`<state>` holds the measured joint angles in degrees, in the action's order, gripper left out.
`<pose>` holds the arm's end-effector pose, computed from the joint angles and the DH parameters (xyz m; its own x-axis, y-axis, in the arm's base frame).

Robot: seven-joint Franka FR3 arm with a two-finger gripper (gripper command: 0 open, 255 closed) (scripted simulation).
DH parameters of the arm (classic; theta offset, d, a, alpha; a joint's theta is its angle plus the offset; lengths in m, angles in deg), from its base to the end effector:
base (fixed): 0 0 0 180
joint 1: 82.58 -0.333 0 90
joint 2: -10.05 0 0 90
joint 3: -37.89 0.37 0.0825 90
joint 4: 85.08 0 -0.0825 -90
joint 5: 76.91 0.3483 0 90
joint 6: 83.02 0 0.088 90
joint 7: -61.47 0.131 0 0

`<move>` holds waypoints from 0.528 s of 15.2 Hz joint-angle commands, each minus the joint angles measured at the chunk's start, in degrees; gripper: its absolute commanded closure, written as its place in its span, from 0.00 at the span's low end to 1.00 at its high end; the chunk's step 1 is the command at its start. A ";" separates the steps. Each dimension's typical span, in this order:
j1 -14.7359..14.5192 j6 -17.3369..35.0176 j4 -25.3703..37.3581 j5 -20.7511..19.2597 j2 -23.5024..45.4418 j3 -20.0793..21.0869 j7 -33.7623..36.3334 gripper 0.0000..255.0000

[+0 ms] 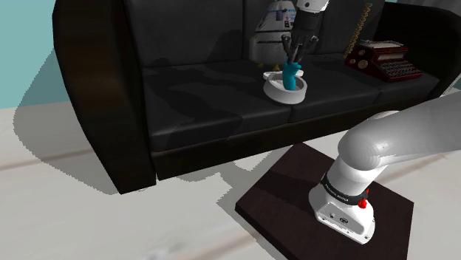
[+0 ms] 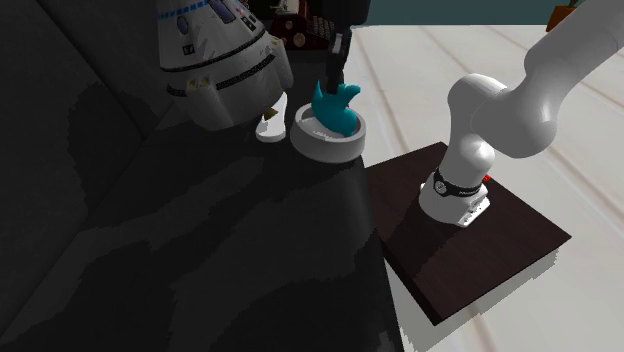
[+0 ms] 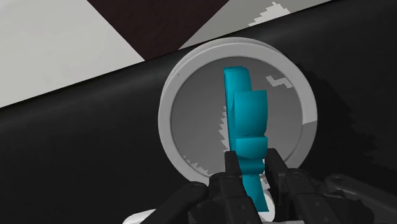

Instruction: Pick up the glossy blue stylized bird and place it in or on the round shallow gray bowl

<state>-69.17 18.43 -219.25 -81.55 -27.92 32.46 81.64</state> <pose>0.2716 -0.1122 0.5962 0.7919 -0.6038 0.0916 -0.6056 -0.7957 -0.0100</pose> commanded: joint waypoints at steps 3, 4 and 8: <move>0.00 0.05 -0.04 0.00 -0.01 0.00 0.00 1.00; 0.00 0.05 -0.04 0.00 -0.01 0.00 0.00 0.00; 0.00 0.04 -0.04 0.00 -0.01 0.00 0.00 0.00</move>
<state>-69.16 18.47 -219.29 -81.56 -27.94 32.46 81.64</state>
